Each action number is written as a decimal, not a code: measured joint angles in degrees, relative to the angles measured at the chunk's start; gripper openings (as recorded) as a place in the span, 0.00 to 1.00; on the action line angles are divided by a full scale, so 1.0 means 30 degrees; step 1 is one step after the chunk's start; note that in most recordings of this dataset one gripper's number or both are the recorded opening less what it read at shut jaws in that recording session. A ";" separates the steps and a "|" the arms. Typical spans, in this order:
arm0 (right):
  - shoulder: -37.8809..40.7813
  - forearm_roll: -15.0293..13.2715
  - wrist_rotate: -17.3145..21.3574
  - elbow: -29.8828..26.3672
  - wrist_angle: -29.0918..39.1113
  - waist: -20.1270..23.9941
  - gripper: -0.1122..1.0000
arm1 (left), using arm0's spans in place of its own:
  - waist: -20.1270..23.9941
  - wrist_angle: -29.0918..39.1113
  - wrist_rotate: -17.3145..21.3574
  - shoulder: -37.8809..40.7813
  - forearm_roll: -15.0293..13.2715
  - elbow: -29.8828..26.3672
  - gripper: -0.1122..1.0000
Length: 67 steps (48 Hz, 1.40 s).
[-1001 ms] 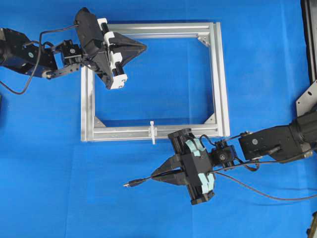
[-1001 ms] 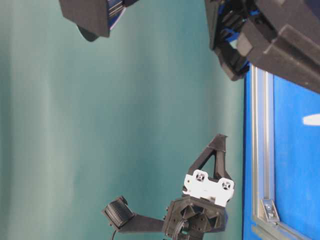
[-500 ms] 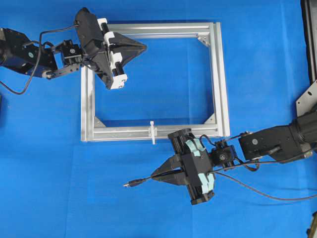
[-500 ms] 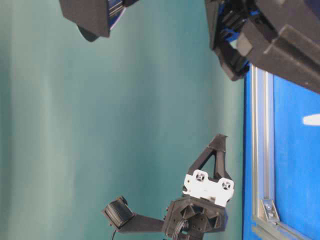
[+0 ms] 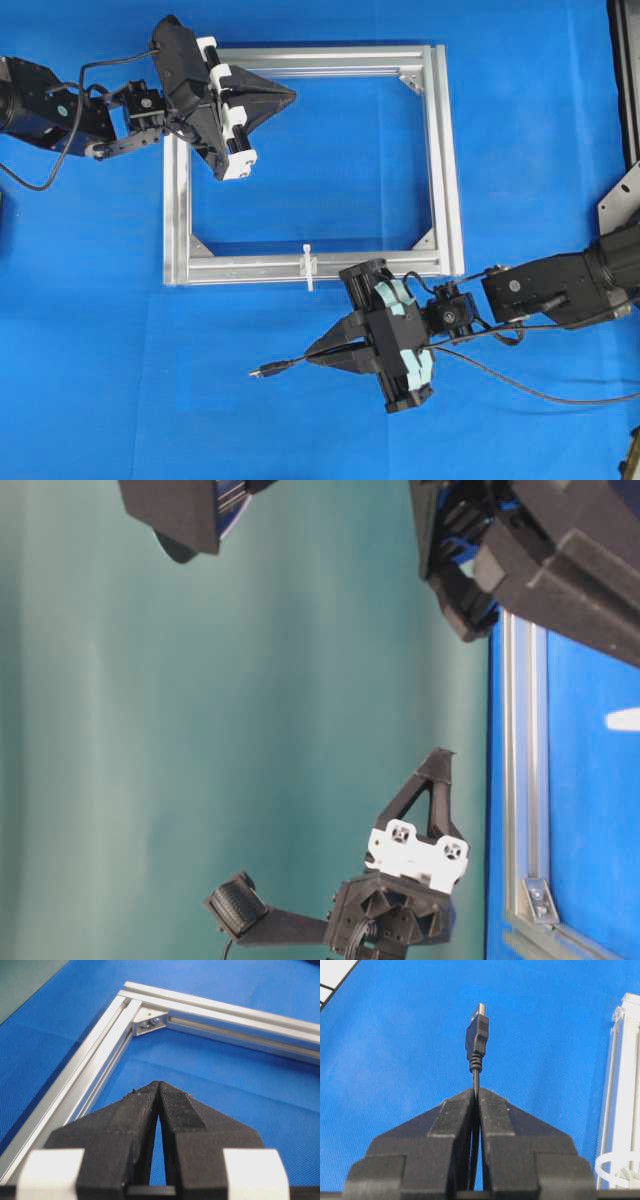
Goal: Insert the wire through the string loop located in the center.
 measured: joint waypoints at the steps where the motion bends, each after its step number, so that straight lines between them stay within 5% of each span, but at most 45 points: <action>1: 0.0000 0.0000 0.0000 0.0000 0.0000 0.0000 0.08 | 0.0000 0.0000 0.0000 0.0000 0.0000 0.0000 0.10; 16: -0.0703 0.0000 0.0000 0.0937 0.0000 -0.0029 0.08 | 0.0000 0.0000 0.0000 -0.0029 0.0000 0.0000 0.10; 39: -0.4160 0.0117 0.0000 0.5098 -0.0029 -0.0088 0.08 | 0.0029 0.0000 0.0000 0.0000 0.0000 0.0000 0.10; 56: -0.4512 0.0117 0.0000 0.5596 -0.0439 -0.0498 0.08 | 0.0000 0.0000 0.0000 -0.0029 0.0000 0.0029 0.10; 67: -0.4541 0.0146 0.0000 0.5947 -0.0469 -0.2021 0.08 | 0.0000 0.0000 0.0000 0.0000 0.0000 0.0000 0.10</action>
